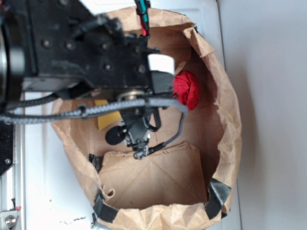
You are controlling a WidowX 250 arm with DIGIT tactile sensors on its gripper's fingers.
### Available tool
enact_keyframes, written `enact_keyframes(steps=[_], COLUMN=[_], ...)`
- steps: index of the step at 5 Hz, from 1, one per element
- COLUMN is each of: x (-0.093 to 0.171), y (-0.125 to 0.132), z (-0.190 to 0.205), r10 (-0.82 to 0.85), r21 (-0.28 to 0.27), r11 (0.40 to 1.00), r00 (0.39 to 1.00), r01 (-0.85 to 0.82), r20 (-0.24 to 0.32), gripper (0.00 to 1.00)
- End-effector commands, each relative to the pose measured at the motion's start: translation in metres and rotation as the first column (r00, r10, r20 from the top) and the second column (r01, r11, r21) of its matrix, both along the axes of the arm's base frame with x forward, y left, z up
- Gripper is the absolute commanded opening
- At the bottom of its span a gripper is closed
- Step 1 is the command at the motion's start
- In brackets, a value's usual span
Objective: Grab the green sponge.
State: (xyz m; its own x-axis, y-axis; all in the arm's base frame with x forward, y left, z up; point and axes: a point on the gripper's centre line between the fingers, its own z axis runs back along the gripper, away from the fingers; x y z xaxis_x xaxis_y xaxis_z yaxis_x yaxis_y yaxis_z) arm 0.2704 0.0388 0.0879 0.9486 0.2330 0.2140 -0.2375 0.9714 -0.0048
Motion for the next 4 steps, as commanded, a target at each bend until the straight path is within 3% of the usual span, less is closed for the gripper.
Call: enact_keyframes(steps=[1,4], x=[0.005,-0.004], y=[0.016,0.030], z=[0.000,-0.025], r10=[-0.008,-0.033], r21=[0.028,0.125], r11=[1.000,0.992], r00=[1.000,0.999], r01=[0.007,0.029], r20=[0.018,0.031], gripper=[1.00,1.00])
